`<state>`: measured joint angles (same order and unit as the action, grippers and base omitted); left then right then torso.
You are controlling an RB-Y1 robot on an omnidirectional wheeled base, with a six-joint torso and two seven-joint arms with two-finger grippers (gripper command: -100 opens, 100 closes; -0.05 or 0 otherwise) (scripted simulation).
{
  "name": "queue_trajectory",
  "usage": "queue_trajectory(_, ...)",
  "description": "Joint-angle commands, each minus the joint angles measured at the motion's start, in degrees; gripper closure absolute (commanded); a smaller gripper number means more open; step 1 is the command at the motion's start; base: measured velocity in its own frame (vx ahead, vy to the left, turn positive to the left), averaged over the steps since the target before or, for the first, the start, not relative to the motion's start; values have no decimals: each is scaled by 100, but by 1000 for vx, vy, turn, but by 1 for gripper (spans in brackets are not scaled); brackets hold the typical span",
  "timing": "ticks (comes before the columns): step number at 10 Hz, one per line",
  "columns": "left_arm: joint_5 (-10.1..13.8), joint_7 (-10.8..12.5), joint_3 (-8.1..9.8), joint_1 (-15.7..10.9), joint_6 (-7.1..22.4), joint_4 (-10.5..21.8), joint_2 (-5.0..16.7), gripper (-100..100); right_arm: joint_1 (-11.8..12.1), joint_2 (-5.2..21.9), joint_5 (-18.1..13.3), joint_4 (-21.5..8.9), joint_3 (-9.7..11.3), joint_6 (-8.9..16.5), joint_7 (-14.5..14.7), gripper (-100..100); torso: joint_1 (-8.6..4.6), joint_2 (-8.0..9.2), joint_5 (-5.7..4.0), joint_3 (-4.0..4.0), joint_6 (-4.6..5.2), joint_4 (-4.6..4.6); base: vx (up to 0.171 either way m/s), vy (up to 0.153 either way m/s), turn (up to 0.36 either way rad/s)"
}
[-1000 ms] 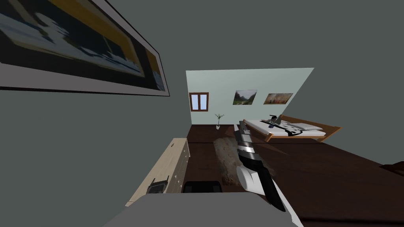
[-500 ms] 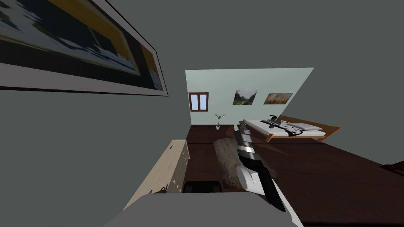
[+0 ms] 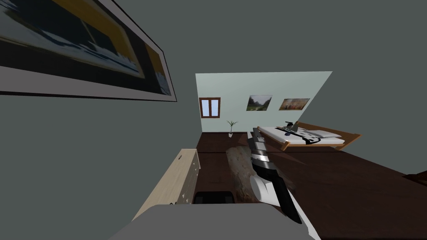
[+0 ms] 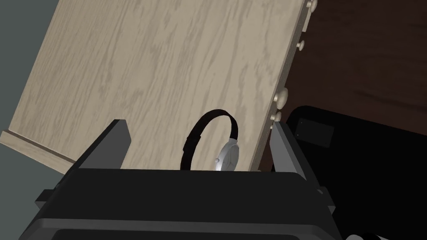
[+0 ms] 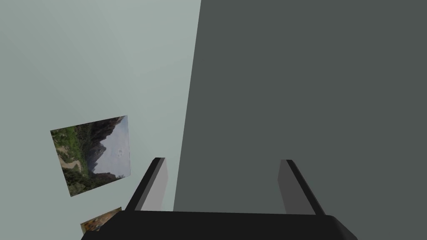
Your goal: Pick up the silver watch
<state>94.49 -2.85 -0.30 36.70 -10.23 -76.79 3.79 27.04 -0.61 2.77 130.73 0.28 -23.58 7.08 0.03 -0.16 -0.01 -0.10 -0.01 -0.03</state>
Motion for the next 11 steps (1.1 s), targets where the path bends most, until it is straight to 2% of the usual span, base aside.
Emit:
queue_trajectory(1,-74,172,-39,35,-28,56,-9,-100,0,0,0,0,0,0,0,0,0,0,0,0,0,0,38,10,-2)
queue_trajectory(2,59,130,-10,56,14,157,-99,-100,0,0,0,0,0,0,0,0,-2,5,-1,3,0,1,36,12,-3)
queue_trajectory(4,59,148,-9,60,8,133,-92,-100,0,0,0,0,0,0,0,0,-2,8,-1,4,0,2,23,10,-2)
queue_trajectory(5,85,98,-5,61,15,130,-98,0,-1,0,0,0,0,0,0,0,-4,14,-1,8,0,3,0,0,0)
queue_trajectory(6,-126,197,38,-167,6,358,-176,-100,-1,0,0,0,0,0,0,0,-5,18,-2,10,0,4,-4,30,101)
queue_trajectory(8,-265,259,67,-319,0,510,-228,-100,-1,0,0,0,0,0,0,0,8,22,1,13,1,5,-12,40,42)
queue_trajectory(10,-543,384,124,-623,-11,814,-333,-100,-1,0,0,0,0,0,0,0,-3,21,-1,12,1,5,3,-2,11)
queue_trajectory(11,-543,384,124,-623,-11,814,-333,-100,-1,0,0,0,0,0,0,0,-7,18,-2,10,0,4,3,-2,10)
